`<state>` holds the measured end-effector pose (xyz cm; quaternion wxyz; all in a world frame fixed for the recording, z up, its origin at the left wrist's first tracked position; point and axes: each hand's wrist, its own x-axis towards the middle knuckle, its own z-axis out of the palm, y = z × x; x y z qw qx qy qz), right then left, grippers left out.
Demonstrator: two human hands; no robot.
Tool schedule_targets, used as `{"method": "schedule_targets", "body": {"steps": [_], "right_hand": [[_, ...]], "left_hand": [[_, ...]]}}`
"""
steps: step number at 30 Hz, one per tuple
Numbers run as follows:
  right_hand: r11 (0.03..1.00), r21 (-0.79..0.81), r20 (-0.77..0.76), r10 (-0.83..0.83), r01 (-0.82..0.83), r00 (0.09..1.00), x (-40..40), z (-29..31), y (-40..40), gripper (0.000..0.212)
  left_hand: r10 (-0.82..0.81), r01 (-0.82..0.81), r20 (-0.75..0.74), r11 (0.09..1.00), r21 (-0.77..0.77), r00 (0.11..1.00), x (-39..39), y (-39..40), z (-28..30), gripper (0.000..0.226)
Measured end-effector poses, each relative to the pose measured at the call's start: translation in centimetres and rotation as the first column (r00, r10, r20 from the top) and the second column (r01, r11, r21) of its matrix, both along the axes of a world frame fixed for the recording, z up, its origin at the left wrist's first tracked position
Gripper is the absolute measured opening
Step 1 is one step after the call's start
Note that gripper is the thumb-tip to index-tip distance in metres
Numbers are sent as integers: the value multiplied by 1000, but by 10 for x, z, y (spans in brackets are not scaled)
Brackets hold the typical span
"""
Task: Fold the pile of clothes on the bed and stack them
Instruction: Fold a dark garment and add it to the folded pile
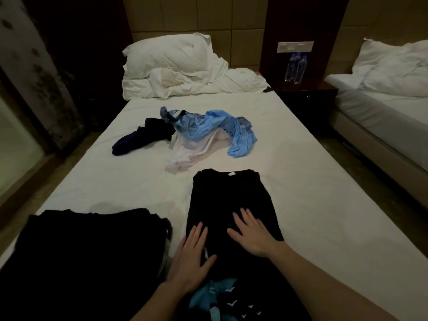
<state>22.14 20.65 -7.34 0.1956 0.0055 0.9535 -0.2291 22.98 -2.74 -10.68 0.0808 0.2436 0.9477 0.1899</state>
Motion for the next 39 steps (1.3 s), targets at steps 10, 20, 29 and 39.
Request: {"method": "schedule_targets", "body": {"steps": [10,20,29,39], "right_hand": [[905,63,-291,-388,422,875,154,-13,26,67],[811,-381,-122,-520,444,845,274,-15,17,27],[804,-345,-213,-569,484,794,316,-9,10,49],[857,-286,-456,-516,429,725,331,6,-27,48]], "left_hand": [[254,-319,224,886,336,941,100,-11,6,82],[233,-403,385,792,458,893,228,-38,17,54],[516,-622,346,660,422,783,255,-68,31,25],[149,-170,-199,981,-96,969,269,-56,35,41]]}}
